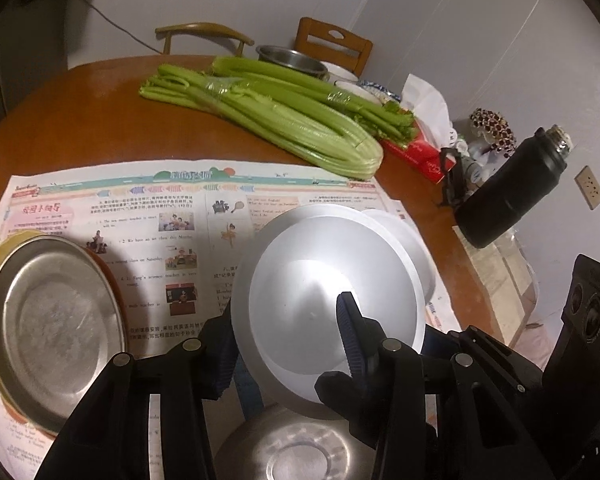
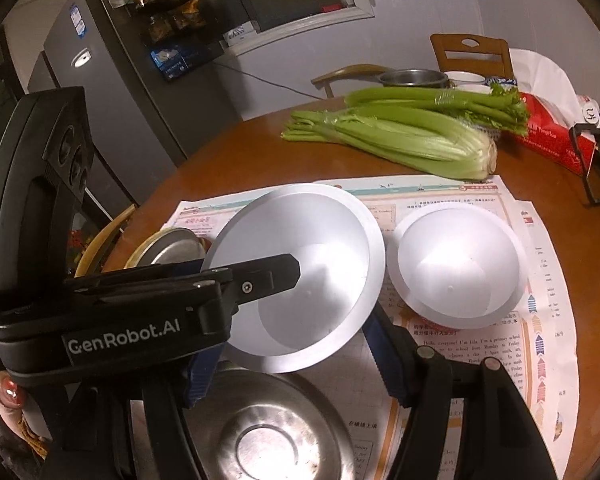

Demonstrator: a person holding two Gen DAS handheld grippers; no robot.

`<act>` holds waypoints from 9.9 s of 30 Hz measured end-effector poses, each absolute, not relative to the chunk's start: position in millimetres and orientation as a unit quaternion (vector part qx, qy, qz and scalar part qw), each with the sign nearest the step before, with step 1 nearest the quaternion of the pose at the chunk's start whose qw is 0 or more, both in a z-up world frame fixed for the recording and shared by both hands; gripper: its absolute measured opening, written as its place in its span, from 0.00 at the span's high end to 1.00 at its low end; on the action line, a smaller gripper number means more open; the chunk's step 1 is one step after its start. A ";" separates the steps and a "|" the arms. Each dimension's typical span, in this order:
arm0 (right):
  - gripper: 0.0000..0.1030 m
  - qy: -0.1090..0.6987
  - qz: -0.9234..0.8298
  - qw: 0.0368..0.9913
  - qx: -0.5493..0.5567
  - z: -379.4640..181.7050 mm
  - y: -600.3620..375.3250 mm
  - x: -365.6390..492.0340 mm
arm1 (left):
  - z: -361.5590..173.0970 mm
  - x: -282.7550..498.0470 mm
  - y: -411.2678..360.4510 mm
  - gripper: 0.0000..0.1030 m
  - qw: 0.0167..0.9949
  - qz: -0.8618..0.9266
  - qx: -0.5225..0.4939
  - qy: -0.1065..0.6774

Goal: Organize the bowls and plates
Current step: 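Lift the white paper bowl with the left gripper over the steel bowl, then lower the white paper bowl into the steel bowl and open the left gripper, then move the left gripper to the red-printed paper cup and grasp its rim, then lift the red-printed paper cup with the left gripper over the nested bowls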

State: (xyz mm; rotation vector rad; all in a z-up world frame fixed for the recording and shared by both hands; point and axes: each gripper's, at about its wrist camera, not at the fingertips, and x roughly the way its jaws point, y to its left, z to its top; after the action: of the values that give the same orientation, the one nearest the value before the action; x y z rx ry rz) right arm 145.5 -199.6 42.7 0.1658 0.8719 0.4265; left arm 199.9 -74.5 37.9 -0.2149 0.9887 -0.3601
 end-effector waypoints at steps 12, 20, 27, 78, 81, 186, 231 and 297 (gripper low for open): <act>0.34 0.384 0.223 0.894 0.064 89.2 -192.0 105.5 | 87.9 153.0 -67.8 0.55 0.882 -0.156 -0.097 0.434; 0.34 0.360 0.239 0.900 0.057 106.5 -187.3 75.9 | 105.0 124.2 -60.9 0.55 0.892 -0.145 -0.100 0.416; 0.34 0.358 0.256 0.897 0.047 107.9 -175.1 62.3 | 106.6 103.7 -45.8 0.54 0.897 -0.136 -0.118 0.404; 0.34 0.410 0.282 0.867 0.006 58.3 -174.0 21.7 | 37.5 71.6 -56.8 0.51 0.869 -0.096 -0.110 0.473; 0.34 0.415 0.276 0.867 0.005 52.2 -175.5 25.5 | 31.1 76.0 -59.3 0.51 0.865 -0.099 -0.109 0.481; 0.34 0.268 0.160 0.945 0.095 121.7 -276.1 39.0 | 111.1 66.9 -49.5 0.50 0.915 -0.100 -0.090 0.380; 0.33 0.413 0.102 0.896 0.128 14.3 -326.2 166.2 | 22.4 254.1 -164.6 0.49 0.836 -0.146 -0.091 0.521; 0.33 0.346 0.245 0.905 0.040 109.1 -202.2 49.6 | 124.3 96.4 -76.8 0.56 0.894 -0.131 -0.097 0.418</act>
State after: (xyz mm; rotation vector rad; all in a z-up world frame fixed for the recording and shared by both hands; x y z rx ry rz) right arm 49.6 -202.2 109.1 0.0819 0.7154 0.5059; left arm 96.4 -76.8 124.3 -0.2008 0.8674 -0.2726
